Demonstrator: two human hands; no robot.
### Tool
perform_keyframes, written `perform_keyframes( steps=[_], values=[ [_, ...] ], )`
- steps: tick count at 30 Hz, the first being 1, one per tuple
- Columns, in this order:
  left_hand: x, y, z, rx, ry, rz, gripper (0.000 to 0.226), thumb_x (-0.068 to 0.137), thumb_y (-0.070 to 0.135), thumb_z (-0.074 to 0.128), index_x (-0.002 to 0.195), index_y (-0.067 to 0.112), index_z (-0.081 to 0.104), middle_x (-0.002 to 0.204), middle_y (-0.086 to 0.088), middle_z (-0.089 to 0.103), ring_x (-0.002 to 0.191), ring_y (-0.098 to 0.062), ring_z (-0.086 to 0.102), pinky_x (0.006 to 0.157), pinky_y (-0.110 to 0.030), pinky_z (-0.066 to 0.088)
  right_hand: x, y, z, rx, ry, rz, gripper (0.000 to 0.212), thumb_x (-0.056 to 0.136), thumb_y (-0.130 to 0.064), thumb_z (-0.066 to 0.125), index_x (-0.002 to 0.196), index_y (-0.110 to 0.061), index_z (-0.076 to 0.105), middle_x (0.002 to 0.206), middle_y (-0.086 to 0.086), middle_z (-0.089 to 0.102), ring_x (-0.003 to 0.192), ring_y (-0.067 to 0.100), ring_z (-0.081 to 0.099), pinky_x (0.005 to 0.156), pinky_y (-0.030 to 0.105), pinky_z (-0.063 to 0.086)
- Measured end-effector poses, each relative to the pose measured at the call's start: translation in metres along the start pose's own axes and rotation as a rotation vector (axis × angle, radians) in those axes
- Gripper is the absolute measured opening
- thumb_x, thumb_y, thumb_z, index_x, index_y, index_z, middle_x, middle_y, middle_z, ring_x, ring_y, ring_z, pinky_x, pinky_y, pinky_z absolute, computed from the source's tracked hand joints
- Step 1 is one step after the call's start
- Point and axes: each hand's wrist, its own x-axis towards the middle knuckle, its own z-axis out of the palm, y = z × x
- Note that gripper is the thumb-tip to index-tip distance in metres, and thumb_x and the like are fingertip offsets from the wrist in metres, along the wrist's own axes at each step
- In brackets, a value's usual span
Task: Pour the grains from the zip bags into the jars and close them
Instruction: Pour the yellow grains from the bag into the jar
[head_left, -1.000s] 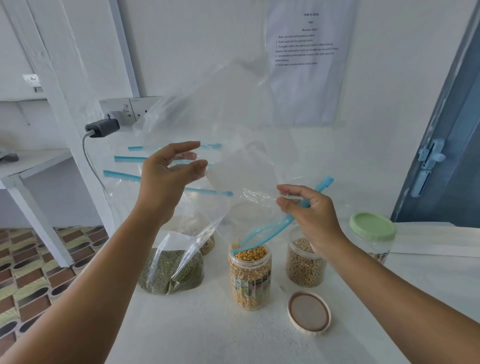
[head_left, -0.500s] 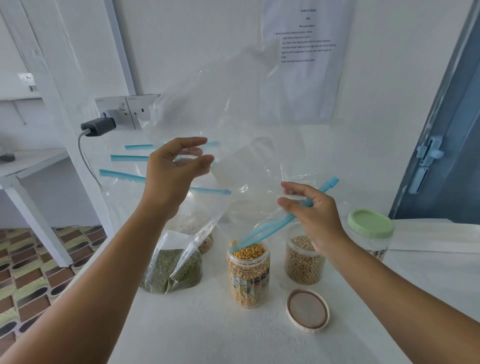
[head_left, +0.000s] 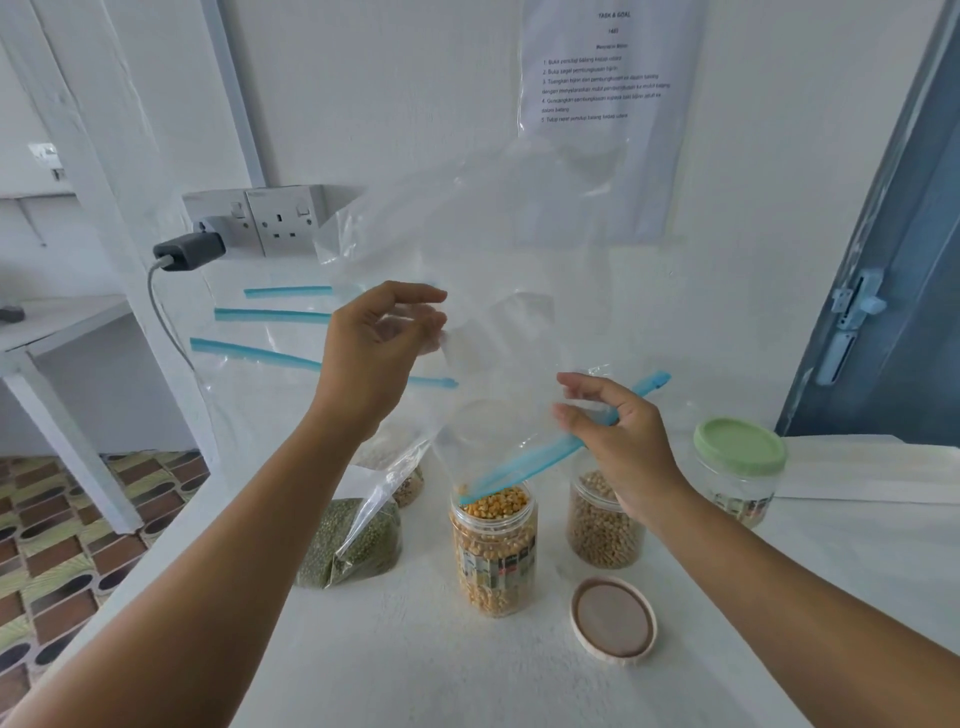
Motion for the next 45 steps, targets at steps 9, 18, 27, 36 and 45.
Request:
perform_keyframes(
  steps=[9, 18, 27, 36, 45],
  values=[
    [-0.004, -0.015, -0.004, -0.012, 0.059, -0.056, 0.017, 0.092, 0.008, 0.078, 0.100, 0.023, 0.077, 0.076, 0.012, 0.064, 0.071, -0.015, 0.067, 0.078, -0.026, 0.057, 0.000, 0.000, 0.003, -0.107, 0.026, -0.062, 0.028, 0.089, -0.014, 0.082, 0.109, -0.034, 0.079, 0.098, -0.007, 0.065, 0.088, 0.001, 0.064, 0.082, 0.021, 0.055],
    [-0.005, -0.014, -0.006, -0.026, 0.062, -0.026, 0.018, 0.088, 0.003, 0.080, 0.098, 0.018, 0.077, 0.077, 0.007, 0.068, 0.076, -0.015, 0.067, 0.085, -0.036, 0.061, 0.000, 0.002, 0.009, -0.112, 0.059, -0.088, 0.025, 0.089, -0.013, 0.081, 0.109, -0.029, 0.079, 0.092, -0.013, 0.064, 0.091, 0.005, 0.062, 0.082, 0.019, 0.052],
    [-0.007, -0.024, -0.006, -0.044, 0.096, -0.095, 0.024, 0.093, 0.009, 0.077, 0.098, 0.032, 0.080, 0.099, -0.003, 0.060, 0.080, -0.019, 0.070, 0.094, -0.042, 0.061, -0.005, 0.001, 0.009, -0.256, -0.215, -0.112, 0.040, 0.089, -0.015, 0.081, 0.103, -0.053, 0.079, 0.141, -0.010, 0.046, 0.124, 0.003, 0.056, 0.101, 0.016, 0.050],
    [-0.035, -0.028, -0.024, 0.149, -0.273, -0.145, 0.074, 0.096, 0.023, 0.072, 0.145, 0.068, 0.039, 0.154, 0.008, 0.045, 0.138, -0.005, 0.050, 0.113, -0.025, 0.043, -0.003, 0.012, 0.010, -0.213, -0.082, -0.082, 0.042, 0.095, -0.009, 0.073, 0.084, -0.049, 0.081, 0.126, -0.012, 0.055, 0.123, 0.019, 0.058, 0.111, 0.041, 0.050],
    [-0.049, -0.046, -0.011, 0.201, -0.308, -0.208, 0.035, 0.094, 0.006, 0.073, 0.097, 0.039, 0.084, 0.107, 0.013, 0.073, 0.101, -0.007, 0.070, 0.101, -0.031, 0.054, -0.007, 0.009, 0.013, -0.320, -0.150, -0.132, 0.037, 0.098, -0.011, 0.070, 0.089, -0.045, 0.082, 0.136, -0.006, 0.052, 0.130, 0.010, 0.051, 0.107, 0.022, 0.050]
  ],
)
